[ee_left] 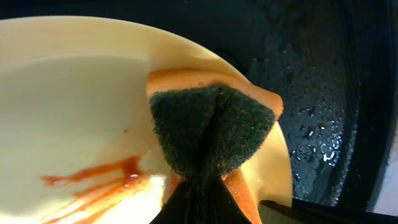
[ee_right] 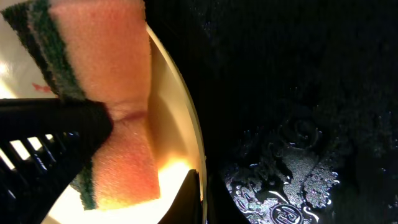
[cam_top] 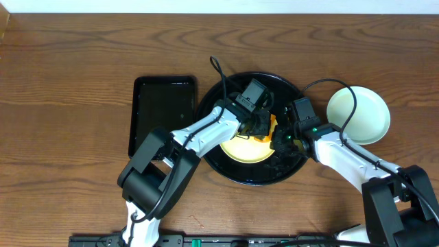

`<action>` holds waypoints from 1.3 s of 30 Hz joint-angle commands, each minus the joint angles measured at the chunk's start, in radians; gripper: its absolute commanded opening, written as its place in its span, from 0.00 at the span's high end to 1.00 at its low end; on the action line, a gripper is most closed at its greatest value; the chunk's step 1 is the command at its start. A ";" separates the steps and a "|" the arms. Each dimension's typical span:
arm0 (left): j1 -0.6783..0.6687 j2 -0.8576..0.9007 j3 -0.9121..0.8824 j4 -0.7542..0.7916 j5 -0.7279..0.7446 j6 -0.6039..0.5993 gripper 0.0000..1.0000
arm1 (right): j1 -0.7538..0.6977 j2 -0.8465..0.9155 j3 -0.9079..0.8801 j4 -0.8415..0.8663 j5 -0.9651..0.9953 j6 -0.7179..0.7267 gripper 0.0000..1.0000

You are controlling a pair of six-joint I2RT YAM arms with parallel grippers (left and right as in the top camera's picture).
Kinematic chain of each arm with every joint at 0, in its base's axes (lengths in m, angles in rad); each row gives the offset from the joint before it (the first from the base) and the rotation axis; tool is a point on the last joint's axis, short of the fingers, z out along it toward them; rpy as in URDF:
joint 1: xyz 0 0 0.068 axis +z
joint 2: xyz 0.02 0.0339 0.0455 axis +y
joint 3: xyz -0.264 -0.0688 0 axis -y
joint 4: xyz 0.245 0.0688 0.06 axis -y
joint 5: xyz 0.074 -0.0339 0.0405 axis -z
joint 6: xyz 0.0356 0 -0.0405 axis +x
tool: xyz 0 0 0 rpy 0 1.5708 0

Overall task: Clean dirty plates on tray and stack at the side
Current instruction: 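Wipe the sponge across the yellow plate's sauce while right gripper holds rim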

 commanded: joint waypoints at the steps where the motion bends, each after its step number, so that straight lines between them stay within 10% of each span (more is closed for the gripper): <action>1: -0.004 0.029 -0.010 0.004 0.059 0.042 0.92 | 0.005 0.010 0.000 -0.005 -0.009 -0.005 0.99; 39: 0.156 -0.051 0.016 -0.301 -0.585 0.246 0.92 | 0.001 0.010 0.000 -0.046 0.029 0.017 0.99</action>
